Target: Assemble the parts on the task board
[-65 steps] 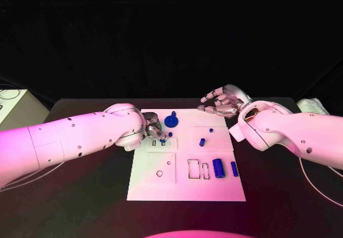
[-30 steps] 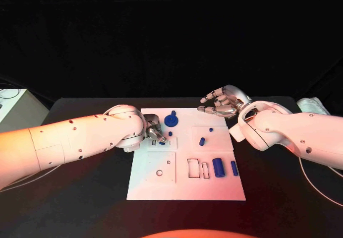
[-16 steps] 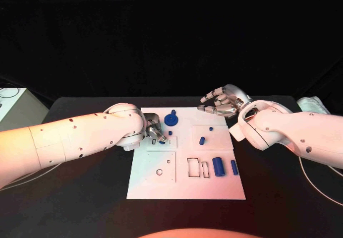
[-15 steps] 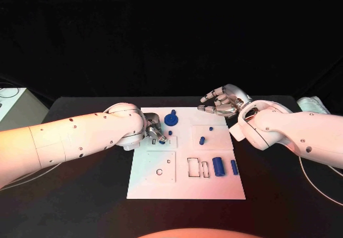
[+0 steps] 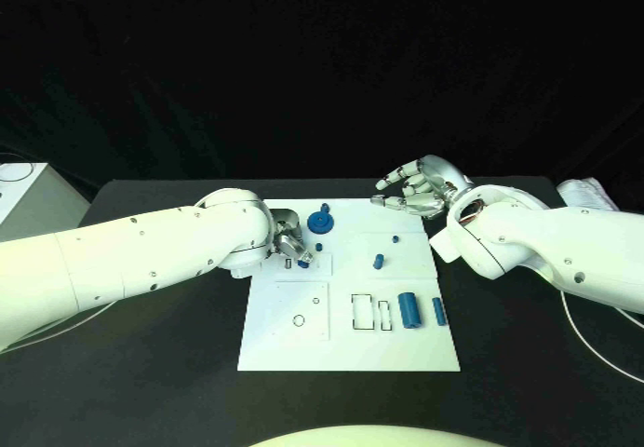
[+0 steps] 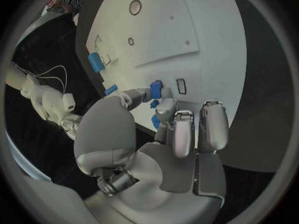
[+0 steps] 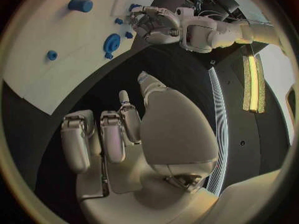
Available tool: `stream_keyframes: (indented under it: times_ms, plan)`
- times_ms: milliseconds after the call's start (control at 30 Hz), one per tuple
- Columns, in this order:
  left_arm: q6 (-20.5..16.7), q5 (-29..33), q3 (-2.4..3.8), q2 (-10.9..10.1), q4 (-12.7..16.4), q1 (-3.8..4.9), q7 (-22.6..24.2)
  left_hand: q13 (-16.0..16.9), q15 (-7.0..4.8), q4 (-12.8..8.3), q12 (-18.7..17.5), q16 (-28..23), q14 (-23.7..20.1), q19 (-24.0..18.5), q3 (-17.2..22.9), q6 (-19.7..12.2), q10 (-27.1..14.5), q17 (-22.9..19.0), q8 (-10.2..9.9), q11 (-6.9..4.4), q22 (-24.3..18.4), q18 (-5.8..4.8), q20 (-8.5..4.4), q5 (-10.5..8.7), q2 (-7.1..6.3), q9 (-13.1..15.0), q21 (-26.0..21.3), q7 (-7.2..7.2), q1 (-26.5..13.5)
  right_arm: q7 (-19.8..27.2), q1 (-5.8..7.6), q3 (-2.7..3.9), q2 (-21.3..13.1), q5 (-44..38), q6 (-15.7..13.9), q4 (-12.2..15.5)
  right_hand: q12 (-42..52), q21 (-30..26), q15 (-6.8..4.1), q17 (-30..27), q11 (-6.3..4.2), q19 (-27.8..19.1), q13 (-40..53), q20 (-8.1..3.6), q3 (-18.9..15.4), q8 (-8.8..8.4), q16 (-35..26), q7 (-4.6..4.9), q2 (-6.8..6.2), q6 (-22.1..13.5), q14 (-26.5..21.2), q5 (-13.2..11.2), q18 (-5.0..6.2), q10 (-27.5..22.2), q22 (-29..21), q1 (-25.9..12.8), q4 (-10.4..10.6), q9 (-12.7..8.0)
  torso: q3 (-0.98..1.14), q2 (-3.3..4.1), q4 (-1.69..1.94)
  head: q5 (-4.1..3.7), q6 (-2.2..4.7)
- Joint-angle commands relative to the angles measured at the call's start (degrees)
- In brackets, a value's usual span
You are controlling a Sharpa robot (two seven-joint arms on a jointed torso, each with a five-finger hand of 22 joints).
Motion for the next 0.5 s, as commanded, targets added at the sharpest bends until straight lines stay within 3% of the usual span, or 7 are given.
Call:
stream_keyframes:
  times_ms: [33, 500]
  plan:
    - [3.17, 0.24, -0.47, 0.11, -0.13, -0.58, -0.57, 0.08, -0.49, -4.07, -0.11, 0.19, 5.96, -0.18, 3.80, 1.22, 0.11, 15.07, 0.28, -0.18, 0.01, -1.07, -0.15, -0.37, 0.16, 0.38, -0.25, -1.41, -1.04, 0.39, -0.03, 0.00, -0.01, -0.30, 0.71, 0.11, -0.11, 0.12, 0.28, 13.10, -0.08, 5.90, 4.25, 0.17, 0.05, 0.36, -0.18, -0.03, 0.22, 0.12, 5.46, 0.06, -0.83, -0.14, 15.09, -0.08, 0.37, 0.07, 0.01, -0.03, 0.04, -0.06, -0.09]
    - [3.40, 0.36, -0.47, 0.23, -0.34, -0.57, -0.57, 0.27, -0.60, -1.73, 0.02, 0.19, 5.96, -0.16, 0.11, 1.78, -0.02, 15.07, -0.02, -0.30, -0.04, -1.07, -0.27, -0.66, 0.06, 0.42, -0.44, -1.60, -2.77, 0.46, -0.03, 0.00, -0.17, -0.34, 0.60, 0.20, -0.11, 0.12, 0.28, 13.10, -0.08, 5.90, 4.25, 0.17, 0.05, 0.36, -0.18, -0.03, 0.22, 0.12, 5.46, 0.06, -0.83, -0.14, 15.09, -0.08, 0.37, 0.07, 0.00, -0.08, 0.00, -0.11, -0.23]
